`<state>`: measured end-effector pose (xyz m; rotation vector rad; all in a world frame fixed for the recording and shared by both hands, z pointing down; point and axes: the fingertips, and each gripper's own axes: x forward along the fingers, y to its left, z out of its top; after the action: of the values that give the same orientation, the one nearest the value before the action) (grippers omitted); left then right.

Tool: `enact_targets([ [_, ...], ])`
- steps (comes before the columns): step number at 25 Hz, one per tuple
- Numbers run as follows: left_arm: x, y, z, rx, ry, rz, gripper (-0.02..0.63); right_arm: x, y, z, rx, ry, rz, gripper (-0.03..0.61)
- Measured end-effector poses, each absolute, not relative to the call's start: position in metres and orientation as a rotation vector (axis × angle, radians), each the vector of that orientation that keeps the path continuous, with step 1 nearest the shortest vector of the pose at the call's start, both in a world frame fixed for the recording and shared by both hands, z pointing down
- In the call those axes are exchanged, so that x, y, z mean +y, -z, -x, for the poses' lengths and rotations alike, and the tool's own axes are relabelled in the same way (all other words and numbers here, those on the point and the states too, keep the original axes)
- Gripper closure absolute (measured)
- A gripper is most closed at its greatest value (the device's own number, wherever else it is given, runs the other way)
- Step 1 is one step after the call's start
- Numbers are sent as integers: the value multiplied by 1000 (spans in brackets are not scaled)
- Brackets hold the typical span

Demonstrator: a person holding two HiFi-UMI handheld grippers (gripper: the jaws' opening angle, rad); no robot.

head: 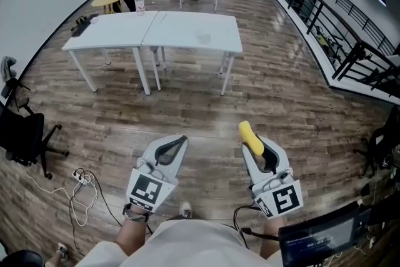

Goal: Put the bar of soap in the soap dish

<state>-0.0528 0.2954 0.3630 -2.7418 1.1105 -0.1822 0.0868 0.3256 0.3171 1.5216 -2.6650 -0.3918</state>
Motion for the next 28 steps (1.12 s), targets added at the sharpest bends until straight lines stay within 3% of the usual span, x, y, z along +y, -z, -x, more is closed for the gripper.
enact_targets([
  [28, 266, -382, 82, 1054, 253, 2761, 606, 303, -324, -59, -2608, 356, -1539, 459],
])
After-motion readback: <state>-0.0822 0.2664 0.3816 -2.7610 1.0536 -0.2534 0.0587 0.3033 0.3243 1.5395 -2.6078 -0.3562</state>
